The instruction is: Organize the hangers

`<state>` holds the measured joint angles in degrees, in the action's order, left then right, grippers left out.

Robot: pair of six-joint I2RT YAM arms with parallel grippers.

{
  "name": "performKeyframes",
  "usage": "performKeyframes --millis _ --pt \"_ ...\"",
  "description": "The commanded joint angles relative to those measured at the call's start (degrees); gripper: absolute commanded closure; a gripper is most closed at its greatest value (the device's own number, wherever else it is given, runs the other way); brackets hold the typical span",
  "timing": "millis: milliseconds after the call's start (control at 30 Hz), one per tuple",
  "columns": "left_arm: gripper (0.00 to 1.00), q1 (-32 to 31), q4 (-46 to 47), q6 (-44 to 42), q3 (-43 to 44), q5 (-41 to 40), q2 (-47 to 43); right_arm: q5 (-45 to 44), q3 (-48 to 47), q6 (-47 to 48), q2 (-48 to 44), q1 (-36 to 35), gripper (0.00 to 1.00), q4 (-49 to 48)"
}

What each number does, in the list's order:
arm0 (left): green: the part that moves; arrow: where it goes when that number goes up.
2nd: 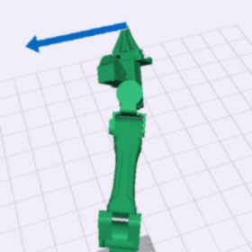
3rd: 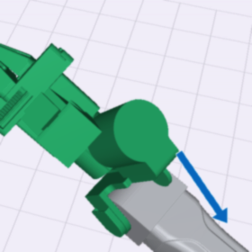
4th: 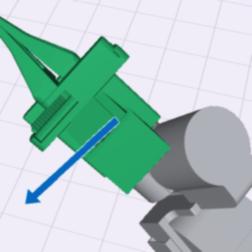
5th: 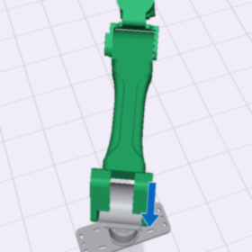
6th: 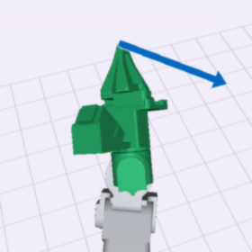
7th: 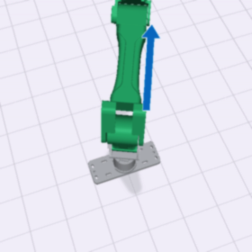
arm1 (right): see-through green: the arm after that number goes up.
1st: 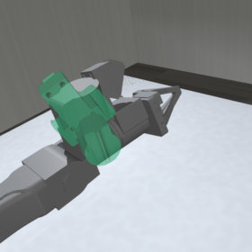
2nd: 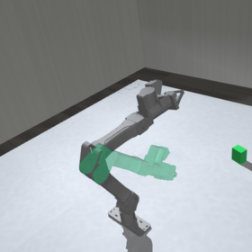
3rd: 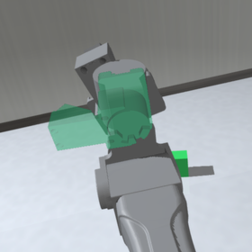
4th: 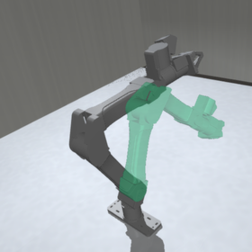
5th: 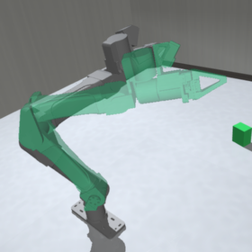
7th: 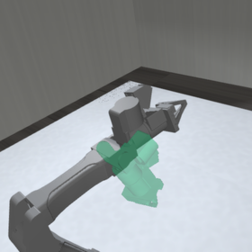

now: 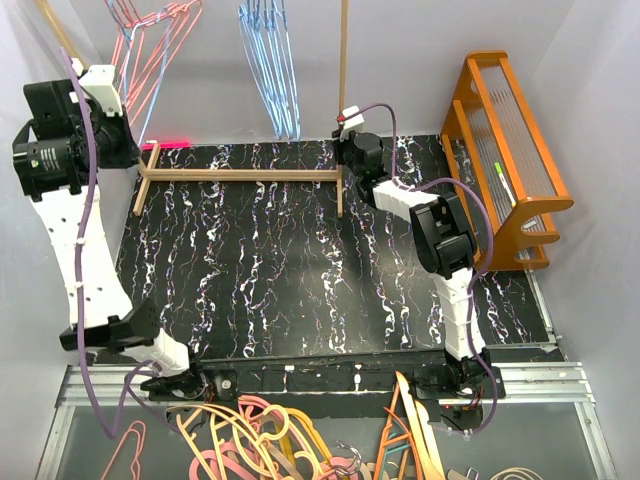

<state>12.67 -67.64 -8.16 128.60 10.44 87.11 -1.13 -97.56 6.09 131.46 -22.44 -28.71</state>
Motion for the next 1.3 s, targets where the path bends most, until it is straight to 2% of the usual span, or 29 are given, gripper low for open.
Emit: performKeyframes --millis 0,333,567,700,1000,1267 --pt "1.00 0.3 -4.7 2.4 8.3 10.3 4.7 3.8 5.9 5.1 -5.4 -0.3 0.92 -1.1" --pt "1.00 0.3 -7.4 1.9 13.7 16.2 9.2 3.7 16.2 5.1 -13.7 -0.4 0.92 -0.2" --pt "1.00 -0.5 -11.7 0.6 18.4 21.1 11.4 5.5 20.0 4.9 -17.7 -0.4 0.92 1.6" --pt "1.00 -2.7 -12.6 0.1 18.0 21.9 11.7 6.2 20.7 4.8 -18.1 -0.4 0.92 1.7" --pt "1.00 -3.8 -9.0 1.2 21.1 17.1 18.5 7.7 19.0 5.5 -16.9 -0.6 0.92 1.8" --pt "1.00 -7.6 -5.1 -0.7 22.1 6.2 23.1 9.7 20.7 5.3 -18.1 -1.3 0.92 1.7"
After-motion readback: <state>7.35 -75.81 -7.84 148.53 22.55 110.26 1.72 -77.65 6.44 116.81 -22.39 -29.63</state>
